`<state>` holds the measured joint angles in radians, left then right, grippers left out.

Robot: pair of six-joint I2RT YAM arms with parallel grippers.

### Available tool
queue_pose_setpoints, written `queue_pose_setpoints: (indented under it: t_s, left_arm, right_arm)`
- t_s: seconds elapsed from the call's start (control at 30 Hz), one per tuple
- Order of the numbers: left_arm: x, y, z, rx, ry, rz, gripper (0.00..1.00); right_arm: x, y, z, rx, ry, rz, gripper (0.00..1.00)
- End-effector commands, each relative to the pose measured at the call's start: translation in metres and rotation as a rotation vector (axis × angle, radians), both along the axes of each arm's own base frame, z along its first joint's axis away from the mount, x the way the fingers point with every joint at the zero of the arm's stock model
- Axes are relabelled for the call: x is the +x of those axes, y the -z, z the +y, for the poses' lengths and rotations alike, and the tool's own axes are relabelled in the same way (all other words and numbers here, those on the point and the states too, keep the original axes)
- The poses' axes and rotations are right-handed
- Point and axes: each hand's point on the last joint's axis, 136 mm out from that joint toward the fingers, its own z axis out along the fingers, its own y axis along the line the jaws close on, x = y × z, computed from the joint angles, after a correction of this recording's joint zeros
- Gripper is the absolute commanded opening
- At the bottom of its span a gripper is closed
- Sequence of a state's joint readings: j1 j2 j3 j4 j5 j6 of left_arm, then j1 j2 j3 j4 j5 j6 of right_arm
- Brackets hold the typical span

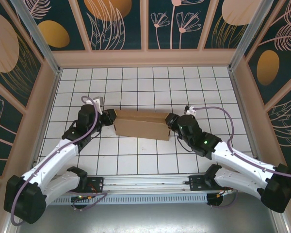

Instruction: Fold the paper box

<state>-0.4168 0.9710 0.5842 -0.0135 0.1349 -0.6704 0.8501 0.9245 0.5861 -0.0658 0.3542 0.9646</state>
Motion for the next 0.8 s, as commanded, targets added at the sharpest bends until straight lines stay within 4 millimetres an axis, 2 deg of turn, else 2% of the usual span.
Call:
queue_pose_setpoints:
  t_s: [0.0,0.23,0.37,0.43,0.53,0.6,0.77]
  left_arm:
    - [-0.011,0.022,0.002,0.001,0.006,0.073,0.16]
    - [-0.002,0.014,0.002,0.038,-0.002,0.065,0.18]
    - [0.001,0.01,0.001,0.03,-0.005,0.056,0.2]
    - [0.003,0.004,0.0,0.026,-0.002,0.047,0.21]
    - [0.004,-0.001,-0.002,0.029,0.011,0.041,0.22]
    - [0.005,-0.001,-0.003,0.037,0.017,0.044,0.23]
    - [0.005,0.003,-0.003,0.046,0.018,0.051,0.23]
  right_arm:
    - [-0.003,0.019,-0.01,-0.103,0.009,0.01,0.29]
    - [0.005,-0.037,-0.008,-0.138,-0.061,-0.139,0.45]
    - [0.005,-0.057,-0.01,-0.132,-0.174,-0.198,0.48]
    - [0.005,-0.062,-0.014,-0.106,-0.23,-0.211,0.47]
    - [0.004,-0.062,-0.016,-0.072,-0.321,-0.188,0.44]
    - [0.007,-0.054,-0.019,-0.032,-0.35,-0.128,0.38]
    - [0.009,-0.03,-0.014,0.027,-0.388,-0.006,0.35]
